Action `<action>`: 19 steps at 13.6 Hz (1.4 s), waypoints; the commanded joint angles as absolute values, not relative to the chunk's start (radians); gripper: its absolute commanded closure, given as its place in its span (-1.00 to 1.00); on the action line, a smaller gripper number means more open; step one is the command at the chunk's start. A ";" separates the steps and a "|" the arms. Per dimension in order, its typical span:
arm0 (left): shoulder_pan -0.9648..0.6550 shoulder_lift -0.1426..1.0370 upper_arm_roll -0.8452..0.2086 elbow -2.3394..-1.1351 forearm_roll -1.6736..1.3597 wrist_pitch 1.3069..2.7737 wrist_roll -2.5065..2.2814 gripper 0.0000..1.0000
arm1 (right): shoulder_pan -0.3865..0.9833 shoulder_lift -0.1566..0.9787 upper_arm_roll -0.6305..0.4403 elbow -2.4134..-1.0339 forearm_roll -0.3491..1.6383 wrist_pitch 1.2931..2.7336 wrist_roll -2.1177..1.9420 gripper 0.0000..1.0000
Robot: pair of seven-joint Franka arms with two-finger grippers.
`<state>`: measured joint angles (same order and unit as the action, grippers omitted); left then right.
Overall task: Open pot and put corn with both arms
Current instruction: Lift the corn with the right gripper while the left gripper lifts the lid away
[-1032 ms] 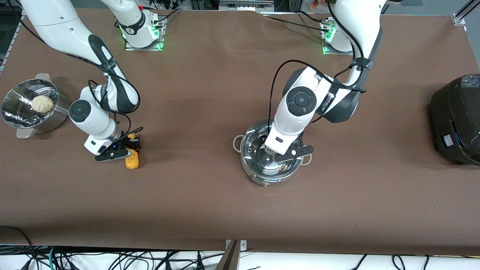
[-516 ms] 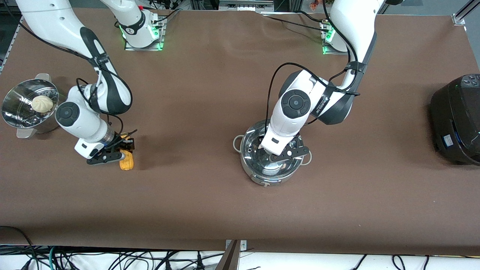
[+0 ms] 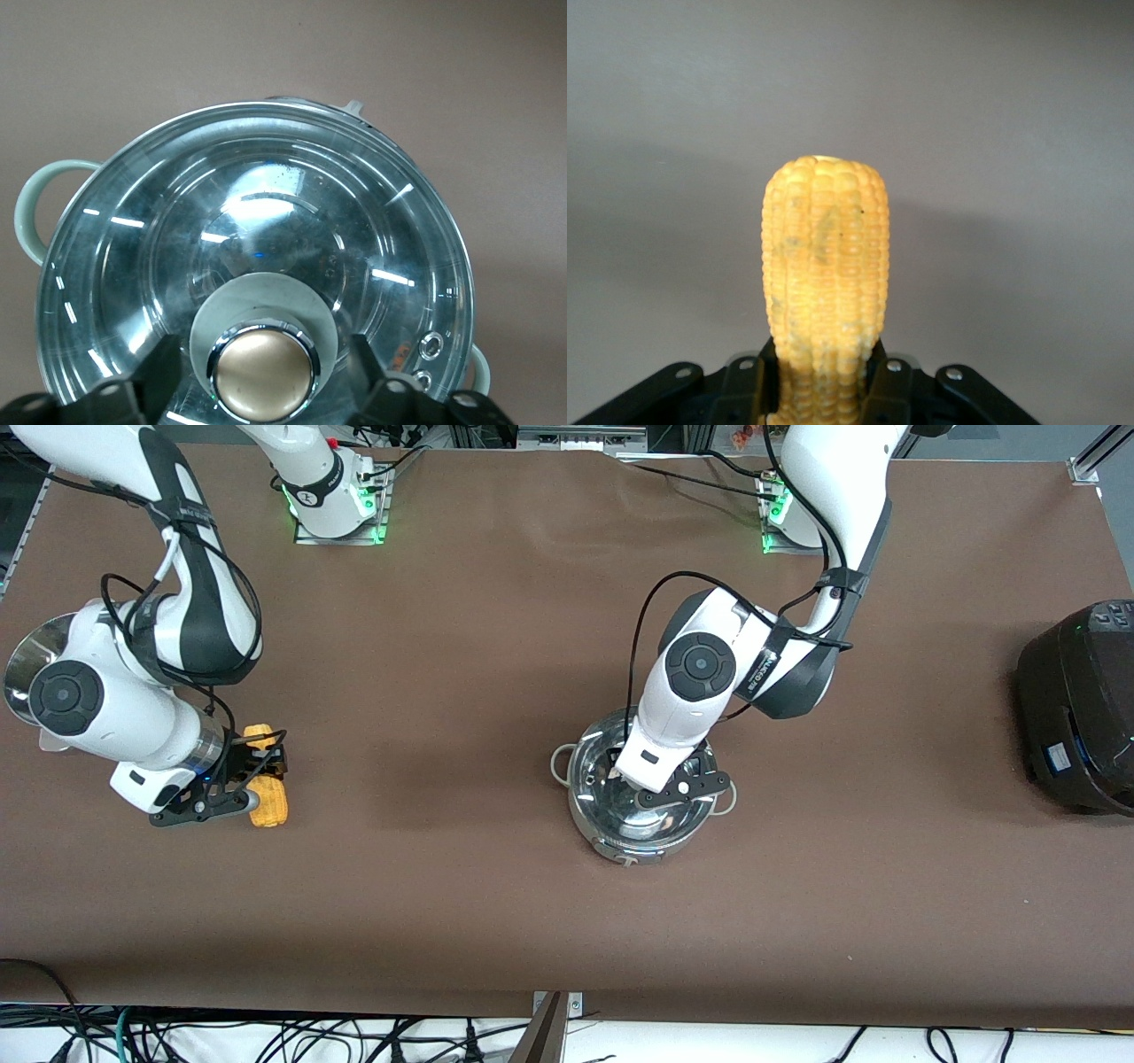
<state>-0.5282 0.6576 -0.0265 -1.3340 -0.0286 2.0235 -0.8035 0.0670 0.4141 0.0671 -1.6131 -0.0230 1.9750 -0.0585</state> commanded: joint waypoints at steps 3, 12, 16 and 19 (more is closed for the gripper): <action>-0.540 0.680 -0.020 -1.298 -0.008 2.016 -0.790 -0.10 | 0.166 0.428 0.069 -1.395 -0.015 1.725 0.087 1.00; -0.535 0.651 -0.015 -1.293 -0.020 1.915 -0.787 1.00 | 0.271 0.451 0.069 -1.238 -0.014 1.600 0.241 1.00; -0.471 0.577 -0.003 -1.253 -0.101 1.772 -0.717 1.00 | 0.322 0.469 0.077 -1.207 -0.006 1.601 0.352 1.00; -0.378 0.494 0.018 -1.322 -0.150 1.763 -0.518 1.00 | 0.382 0.518 0.083 -1.138 0.043 1.603 0.532 1.00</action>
<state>-0.4409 0.5790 0.0059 -1.2586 -0.1145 1.7898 -0.6514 0.3411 0.4621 0.0798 -1.2314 0.0143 1.6256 0.4238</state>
